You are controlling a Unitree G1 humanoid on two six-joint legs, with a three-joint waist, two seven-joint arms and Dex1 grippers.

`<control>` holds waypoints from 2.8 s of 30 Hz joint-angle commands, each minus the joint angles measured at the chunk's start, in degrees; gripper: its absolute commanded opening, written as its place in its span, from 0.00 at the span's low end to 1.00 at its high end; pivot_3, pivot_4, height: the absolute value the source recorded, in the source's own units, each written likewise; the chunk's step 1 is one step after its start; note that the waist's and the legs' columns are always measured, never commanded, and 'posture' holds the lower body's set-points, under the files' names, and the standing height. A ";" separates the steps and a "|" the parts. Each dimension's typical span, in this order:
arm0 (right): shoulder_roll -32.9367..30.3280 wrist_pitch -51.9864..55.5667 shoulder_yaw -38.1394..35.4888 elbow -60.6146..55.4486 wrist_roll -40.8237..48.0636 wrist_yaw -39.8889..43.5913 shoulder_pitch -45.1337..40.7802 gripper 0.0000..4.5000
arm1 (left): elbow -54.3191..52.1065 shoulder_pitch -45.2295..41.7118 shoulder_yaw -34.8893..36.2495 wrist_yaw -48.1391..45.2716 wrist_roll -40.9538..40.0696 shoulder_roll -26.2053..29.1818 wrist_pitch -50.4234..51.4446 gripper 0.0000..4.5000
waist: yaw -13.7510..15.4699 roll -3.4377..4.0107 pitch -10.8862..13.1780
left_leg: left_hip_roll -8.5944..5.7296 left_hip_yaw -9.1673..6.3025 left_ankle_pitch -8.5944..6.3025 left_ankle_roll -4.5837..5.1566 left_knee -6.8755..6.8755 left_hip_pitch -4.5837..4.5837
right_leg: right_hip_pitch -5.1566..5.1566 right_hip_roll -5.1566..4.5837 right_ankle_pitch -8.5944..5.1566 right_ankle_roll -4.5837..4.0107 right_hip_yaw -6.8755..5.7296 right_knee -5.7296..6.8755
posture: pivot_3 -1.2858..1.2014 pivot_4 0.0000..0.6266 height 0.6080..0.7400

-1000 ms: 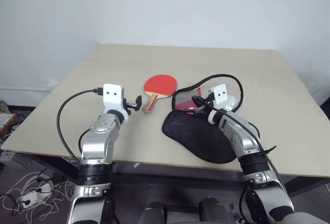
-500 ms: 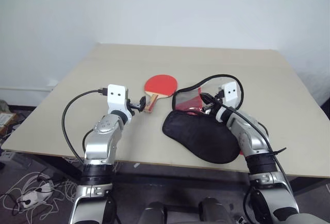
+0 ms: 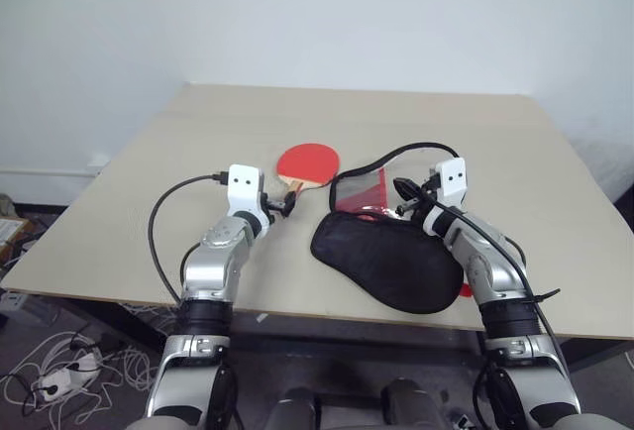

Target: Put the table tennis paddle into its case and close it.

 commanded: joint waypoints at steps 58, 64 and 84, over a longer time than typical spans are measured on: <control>-1.12 -1.15 -1.62 -3.90 0.09 -3.00 -0.10 0.00 | 53.66 -28.34 -0.49 -6.26 8.17 -0.96 -17.97 0.32 | 0.00 -0.02 0.00 | -0.03 -0.03 0.00 0.01 0.00 -0.03 | -0.01 -0.01 0.06 0.12 0.00 -0.01 | 0.52 0.00 1.00; -1.21 -1.18 -1.65 -3.91 0.12 -3.17 -0.14 0.00 | 53.73 -28.44 0.37 -6.35 7.69 -1.03 -17.76 0.29 | 0.00 -0.02 0.00 | -0.04 -0.04 0.01 0.01 0.00 -0.04 | -0.01 -0.01 0.06 0.12 0.00 -0.01 | 0.52 0.00 1.00; -1.42 -0.67 -1.38 -4.67 0.25 -2.88 0.63 0.00 | 30.04 -16.66 1.27 -6.12 6.30 2.08 -7.98 0.29 | -0.37 -0.02 0.00 | -0.03 -0.04 0.01 0.01 -0.01 -0.02 | -0.02 -0.01 0.07 0.12 0.02 0.02 | 0.52 0.00 1.00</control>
